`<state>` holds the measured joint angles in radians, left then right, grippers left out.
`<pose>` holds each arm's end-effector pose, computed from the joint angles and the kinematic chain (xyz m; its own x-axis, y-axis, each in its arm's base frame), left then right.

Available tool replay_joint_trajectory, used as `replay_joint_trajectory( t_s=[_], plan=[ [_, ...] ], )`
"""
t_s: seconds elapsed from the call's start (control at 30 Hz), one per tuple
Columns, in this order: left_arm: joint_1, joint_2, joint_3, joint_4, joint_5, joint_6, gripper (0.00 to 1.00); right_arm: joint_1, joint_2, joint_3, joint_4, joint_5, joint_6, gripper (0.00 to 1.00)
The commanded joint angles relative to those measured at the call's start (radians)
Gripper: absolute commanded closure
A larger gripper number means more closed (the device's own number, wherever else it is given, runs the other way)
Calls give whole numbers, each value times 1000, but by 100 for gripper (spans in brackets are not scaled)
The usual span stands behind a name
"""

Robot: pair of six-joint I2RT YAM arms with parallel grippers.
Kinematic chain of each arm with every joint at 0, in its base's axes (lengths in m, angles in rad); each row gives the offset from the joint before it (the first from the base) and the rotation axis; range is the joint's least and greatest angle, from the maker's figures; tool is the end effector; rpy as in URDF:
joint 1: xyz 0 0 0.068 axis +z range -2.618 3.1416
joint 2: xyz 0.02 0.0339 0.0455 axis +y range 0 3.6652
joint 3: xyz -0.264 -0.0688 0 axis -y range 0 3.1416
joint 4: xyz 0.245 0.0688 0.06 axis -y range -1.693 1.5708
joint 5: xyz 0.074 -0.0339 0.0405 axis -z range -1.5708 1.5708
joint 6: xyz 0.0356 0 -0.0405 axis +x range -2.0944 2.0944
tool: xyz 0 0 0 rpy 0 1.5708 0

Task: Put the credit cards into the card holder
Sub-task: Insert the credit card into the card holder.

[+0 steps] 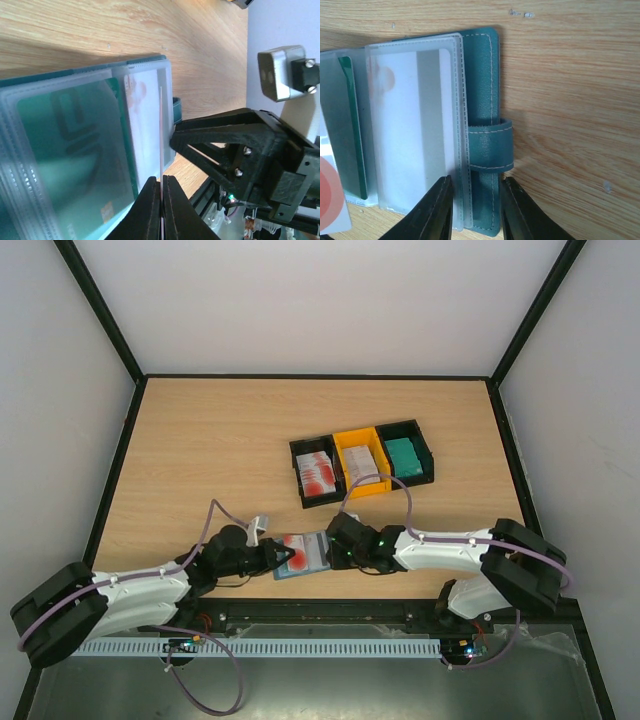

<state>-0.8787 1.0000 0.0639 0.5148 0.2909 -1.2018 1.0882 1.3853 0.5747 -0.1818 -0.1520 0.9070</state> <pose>0.1004 -0.1371 0.1297 -0.9378 -0.2687 -0.2197 0.0829 0.4415 -0.8934 0.1081 0.2180 0.1453 -0.9593 -0.1534 -0.2369 -0.2570 0.8217 0.5087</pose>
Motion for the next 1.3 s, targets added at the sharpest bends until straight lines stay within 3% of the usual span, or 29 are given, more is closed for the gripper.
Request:
replay_joint_trajectory(
  t_s=[0.0,0.9,1.27],
  plan=[
    [-6,10,-7,70,-30,-9,98,7,25,-15,-12,8,2,74],
    [-21,304,3,274,-41,21,98,7,49,-34,28,-33,31,80],
    [-21,323,-4,302,-121,2,98,8,48,-46,36,-32,40,83]
  ],
)
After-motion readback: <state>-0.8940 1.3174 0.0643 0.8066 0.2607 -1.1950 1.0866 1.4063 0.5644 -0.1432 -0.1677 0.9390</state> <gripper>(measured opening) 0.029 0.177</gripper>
